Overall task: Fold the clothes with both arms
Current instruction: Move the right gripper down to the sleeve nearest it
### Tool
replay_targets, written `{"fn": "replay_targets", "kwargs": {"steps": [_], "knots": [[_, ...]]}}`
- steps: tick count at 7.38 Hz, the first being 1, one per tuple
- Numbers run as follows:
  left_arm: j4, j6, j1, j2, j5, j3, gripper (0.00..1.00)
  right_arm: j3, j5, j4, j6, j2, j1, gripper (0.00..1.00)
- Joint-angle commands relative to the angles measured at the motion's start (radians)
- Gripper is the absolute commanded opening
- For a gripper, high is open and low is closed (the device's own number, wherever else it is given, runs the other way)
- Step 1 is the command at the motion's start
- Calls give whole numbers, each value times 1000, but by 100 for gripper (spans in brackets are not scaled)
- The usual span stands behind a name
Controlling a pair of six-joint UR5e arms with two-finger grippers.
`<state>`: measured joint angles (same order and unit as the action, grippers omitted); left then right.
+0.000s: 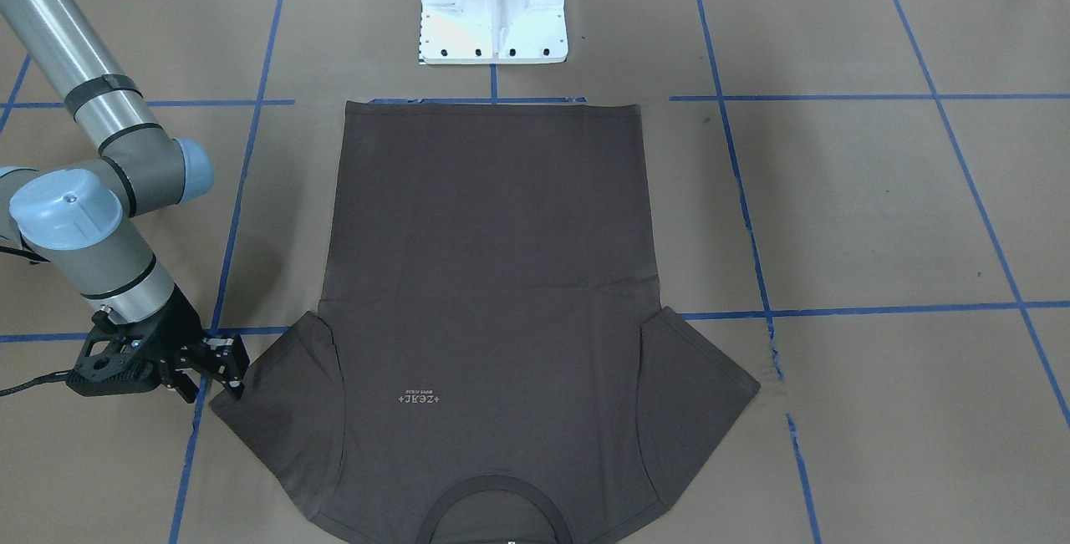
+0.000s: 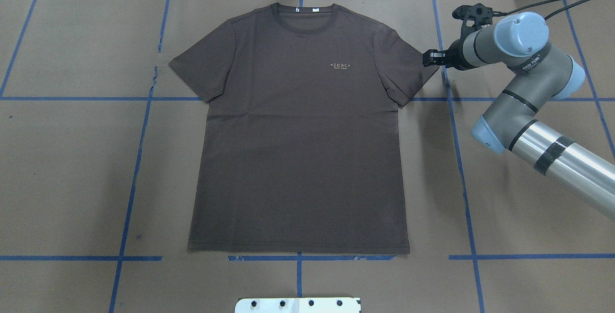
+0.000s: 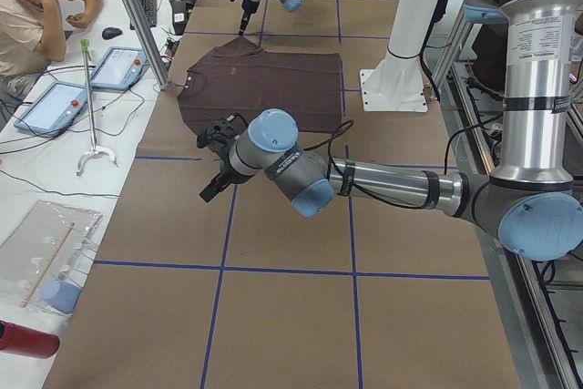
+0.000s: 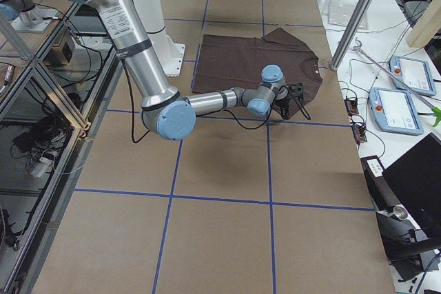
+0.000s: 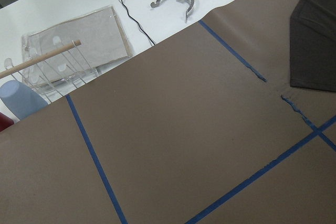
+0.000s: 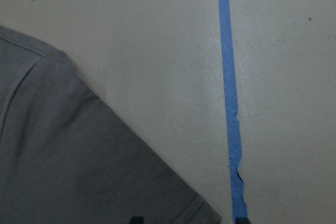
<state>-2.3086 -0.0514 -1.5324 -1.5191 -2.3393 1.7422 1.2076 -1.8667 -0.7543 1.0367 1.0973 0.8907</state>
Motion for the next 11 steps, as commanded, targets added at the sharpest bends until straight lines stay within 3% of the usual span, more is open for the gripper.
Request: {"fn": "replay_targets", "kwargs": {"steps": [1, 8, 9, 10, 11], "knots": [[0, 1, -2, 2, 0, 0, 100, -11, 20, 0, -1, 0, -9, 67], [0, 2, -2, 7, 0, 0, 100, -54, 38, 1, -1, -30, -19, 61], [0, 2, -2, 8, 0, 0, 100, -54, 38, 1, -3, -30, -19, 54], [0, 2, -2, 8, 0, -1, 100, -54, 38, 1, -1, -31, -19, 20], [0, 2, -2, 10, 0, -1, 100, -51, 38, -2, -6, -36, -19, 0]]}}
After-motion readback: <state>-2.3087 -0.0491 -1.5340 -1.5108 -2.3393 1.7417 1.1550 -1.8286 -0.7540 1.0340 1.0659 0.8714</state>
